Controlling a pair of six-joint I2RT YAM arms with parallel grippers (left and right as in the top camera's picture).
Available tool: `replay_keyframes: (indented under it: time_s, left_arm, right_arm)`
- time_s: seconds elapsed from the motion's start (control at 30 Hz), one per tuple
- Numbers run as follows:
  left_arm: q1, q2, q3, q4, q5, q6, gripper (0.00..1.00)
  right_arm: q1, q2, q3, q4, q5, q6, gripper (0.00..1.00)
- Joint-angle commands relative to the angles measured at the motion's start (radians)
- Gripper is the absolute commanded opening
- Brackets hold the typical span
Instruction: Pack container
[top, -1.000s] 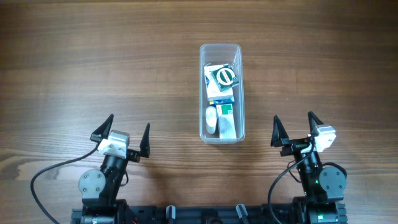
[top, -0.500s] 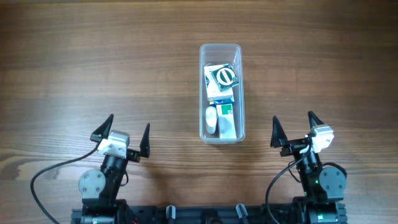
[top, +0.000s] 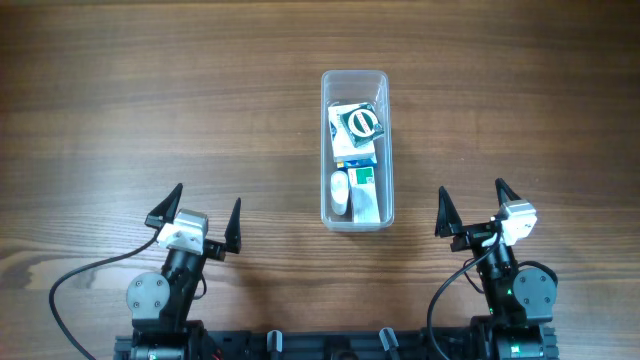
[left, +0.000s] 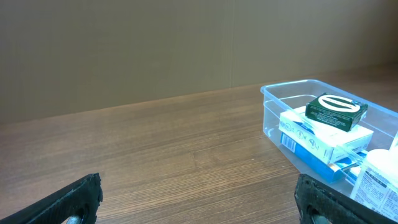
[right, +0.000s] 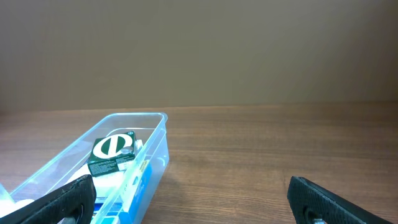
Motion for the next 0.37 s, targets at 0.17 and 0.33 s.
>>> replay_keyframes:
  time_s: [0.17, 0.33]
  left_arm:
    - [0.006, -0.005, -0.006, -0.001, 0.008, 0.002, 1.00]
    - [0.006, -0.005, -0.006, -0.001, 0.008, 0.001, 1.00]
  right_arm:
    - [0.006, -0.014, -0.002, 0.005, -0.020, -0.020, 1.00]
    - [0.006, -0.014, -0.002, 0.005, -0.020, -0.020, 1.00]
